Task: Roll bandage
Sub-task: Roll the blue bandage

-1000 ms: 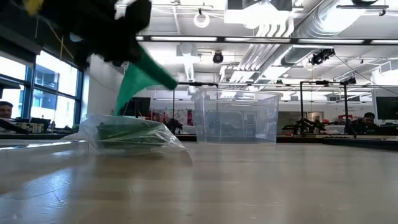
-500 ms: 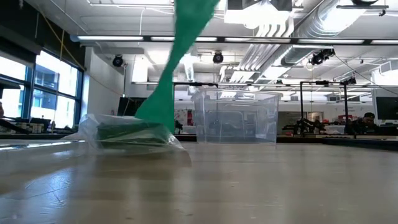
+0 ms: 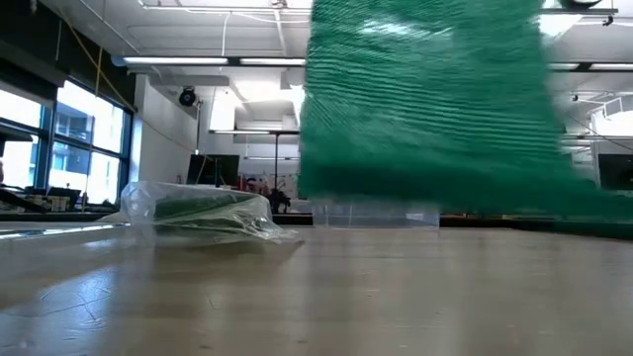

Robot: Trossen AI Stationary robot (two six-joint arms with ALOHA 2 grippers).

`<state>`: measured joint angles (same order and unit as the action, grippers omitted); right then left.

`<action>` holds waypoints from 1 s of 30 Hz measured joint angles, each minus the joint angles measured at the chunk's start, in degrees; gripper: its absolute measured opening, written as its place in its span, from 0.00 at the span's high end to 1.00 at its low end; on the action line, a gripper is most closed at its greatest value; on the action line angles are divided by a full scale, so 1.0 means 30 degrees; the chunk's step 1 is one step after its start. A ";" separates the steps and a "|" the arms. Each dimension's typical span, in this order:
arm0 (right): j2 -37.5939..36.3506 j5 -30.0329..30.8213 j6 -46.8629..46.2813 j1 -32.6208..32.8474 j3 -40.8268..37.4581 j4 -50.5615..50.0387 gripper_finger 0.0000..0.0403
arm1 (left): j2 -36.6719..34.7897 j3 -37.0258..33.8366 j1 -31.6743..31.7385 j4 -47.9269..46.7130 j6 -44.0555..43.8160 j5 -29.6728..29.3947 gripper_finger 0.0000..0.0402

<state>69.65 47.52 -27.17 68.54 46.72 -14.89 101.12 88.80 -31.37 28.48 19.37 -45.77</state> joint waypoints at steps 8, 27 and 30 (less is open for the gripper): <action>0.0007 -0.0354 -0.2851 -0.0996 0.0000 -0.4066 1.00 | 0.0285 -0.4601 0.3228 0.0019 -0.5215 0.1302 0.99; 0.5595 -0.8744 0.1188 -0.6012 -0.3197 0.9792 0.65 | 0.0263 -1.4929 0.6224 0.6457 -1.0487 -0.0734 0.98; 0.7727 -0.9209 0.2811 -0.6918 -0.2137 1.0087 0.55 | 0.0263 -1.5297 0.5823 0.6357 -1.1011 -0.1382 0.98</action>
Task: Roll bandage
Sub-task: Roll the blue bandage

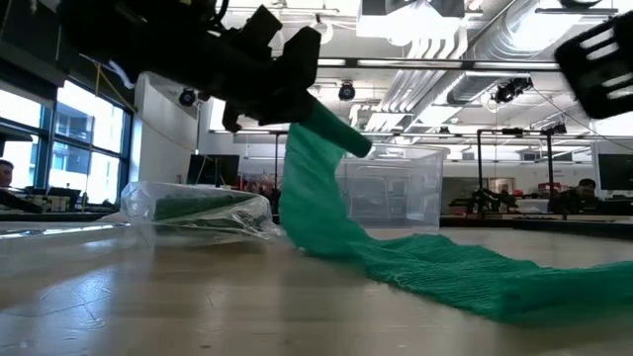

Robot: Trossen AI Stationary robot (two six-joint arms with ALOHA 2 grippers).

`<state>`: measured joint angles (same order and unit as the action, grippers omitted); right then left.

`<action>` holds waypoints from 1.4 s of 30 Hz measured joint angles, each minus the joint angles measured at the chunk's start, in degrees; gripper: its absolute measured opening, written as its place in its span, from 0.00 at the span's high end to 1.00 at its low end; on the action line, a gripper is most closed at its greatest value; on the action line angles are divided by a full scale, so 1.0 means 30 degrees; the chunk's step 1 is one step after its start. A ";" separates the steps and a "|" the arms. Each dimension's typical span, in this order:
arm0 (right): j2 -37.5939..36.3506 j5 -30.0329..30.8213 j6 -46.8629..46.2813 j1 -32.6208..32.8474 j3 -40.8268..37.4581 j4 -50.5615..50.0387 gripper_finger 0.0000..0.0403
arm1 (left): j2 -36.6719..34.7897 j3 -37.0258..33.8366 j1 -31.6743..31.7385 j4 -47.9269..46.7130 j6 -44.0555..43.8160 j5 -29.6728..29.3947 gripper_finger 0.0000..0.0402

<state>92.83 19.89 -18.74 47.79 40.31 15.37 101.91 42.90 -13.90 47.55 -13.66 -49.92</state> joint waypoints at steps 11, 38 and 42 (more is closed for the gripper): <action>0.6137 -0.2092 0.1151 -0.2854 0.2538 0.0472 0.64 | -0.0022 -0.0812 -0.1190 -0.0023 -0.1978 -0.0669 0.98; -0.4878 0.8089 -0.2793 0.5789 0.6114 -1.1769 1.00 | -0.0235 -0.1510 -0.1687 -0.3398 -0.5678 -0.2988 0.98; -0.4951 0.8548 -0.3297 0.6919 0.7500 -1.3312 1.00 | -0.1352 -0.3348 -0.1619 -0.2848 -0.8373 -0.4025 0.98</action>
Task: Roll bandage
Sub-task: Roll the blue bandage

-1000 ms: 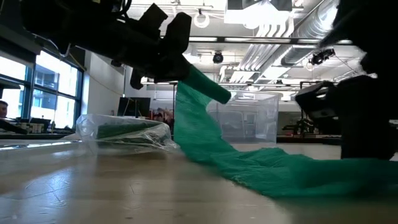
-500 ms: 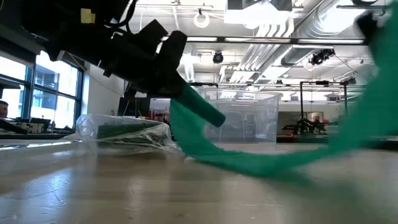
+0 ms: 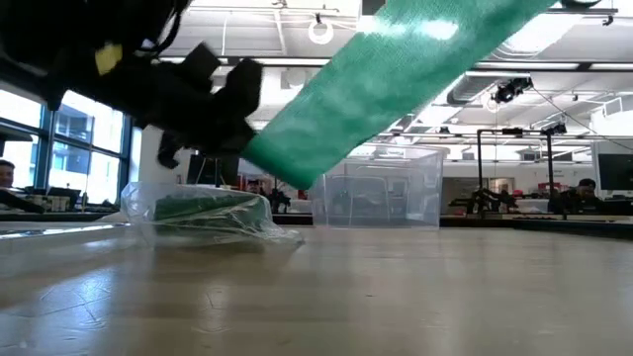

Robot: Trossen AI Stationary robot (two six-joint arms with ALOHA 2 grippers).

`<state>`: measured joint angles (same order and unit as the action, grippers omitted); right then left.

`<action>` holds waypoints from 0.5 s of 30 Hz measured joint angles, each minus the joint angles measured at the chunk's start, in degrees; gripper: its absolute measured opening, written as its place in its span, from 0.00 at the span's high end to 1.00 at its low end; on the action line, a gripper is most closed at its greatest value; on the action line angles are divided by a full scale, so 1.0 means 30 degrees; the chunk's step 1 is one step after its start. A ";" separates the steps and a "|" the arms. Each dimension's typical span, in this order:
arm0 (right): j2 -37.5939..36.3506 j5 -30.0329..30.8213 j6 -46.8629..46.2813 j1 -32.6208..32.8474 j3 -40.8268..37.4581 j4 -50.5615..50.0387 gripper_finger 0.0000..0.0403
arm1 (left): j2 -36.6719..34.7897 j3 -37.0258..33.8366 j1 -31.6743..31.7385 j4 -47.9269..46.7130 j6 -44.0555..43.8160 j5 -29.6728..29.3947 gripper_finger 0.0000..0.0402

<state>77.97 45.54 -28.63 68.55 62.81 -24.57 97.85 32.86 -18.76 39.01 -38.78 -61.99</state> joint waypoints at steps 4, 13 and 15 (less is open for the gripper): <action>0.0029 -0.0102 -0.0564 0.0258 -0.0778 -0.0690 1.00 | -0.0707 -0.2397 0.0158 0.3714 -0.1798 -0.0129 0.98; 0.0007 -0.1178 -0.2275 -0.2024 -0.4545 -0.0067 1.00 | -0.0775 -0.5084 0.0158 1.4081 -0.2464 -0.0133 0.98; 0.0007 -0.2107 -0.1697 -0.2654 -0.5180 0.1109 1.00 | -0.0775 -0.5049 0.0151 1.4550 -0.2548 -0.0048 0.98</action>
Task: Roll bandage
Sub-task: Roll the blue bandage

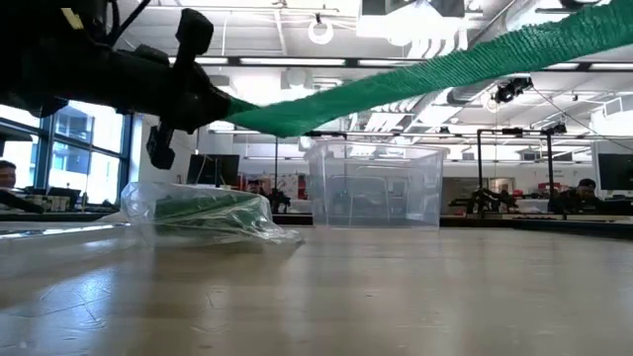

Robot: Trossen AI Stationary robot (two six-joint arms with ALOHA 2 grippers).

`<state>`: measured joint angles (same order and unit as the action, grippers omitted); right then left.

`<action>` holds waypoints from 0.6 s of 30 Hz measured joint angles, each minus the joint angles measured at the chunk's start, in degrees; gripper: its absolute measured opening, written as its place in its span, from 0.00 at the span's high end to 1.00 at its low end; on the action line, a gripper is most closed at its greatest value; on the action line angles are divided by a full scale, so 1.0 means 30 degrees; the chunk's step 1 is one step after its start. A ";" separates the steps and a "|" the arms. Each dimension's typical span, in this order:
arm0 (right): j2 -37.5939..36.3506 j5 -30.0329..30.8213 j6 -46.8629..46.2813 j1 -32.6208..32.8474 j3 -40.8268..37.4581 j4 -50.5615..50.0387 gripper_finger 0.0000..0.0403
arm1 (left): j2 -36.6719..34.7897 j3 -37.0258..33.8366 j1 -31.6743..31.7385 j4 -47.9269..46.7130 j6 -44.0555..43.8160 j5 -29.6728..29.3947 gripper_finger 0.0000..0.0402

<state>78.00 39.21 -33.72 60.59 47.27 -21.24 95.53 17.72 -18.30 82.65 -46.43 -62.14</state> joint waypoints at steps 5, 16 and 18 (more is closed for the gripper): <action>0.0000 -0.2835 0.2107 -0.1058 -0.0894 0.3417 1.00 | 0.0000 0.0000 0.0007 0.1663 0.1130 0.0094 0.98; -0.0007 -0.7838 0.0616 -0.0757 -0.1231 0.5732 1.00 | -0.0335 -0.0852 0.0713 0.2417 0.5311 0.0396 0.98; -0.0015 -0.8681 0.0060 -0.0518 -0.1142 0.5674 1.00 | -0.0328 -0.1215 0.0573 0.2138 0.6003 0.0396 0.98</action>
<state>77.95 13.17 -33.54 59.03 43.84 -4.22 94.54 14.07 -16.58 89.07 -28.42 -60.95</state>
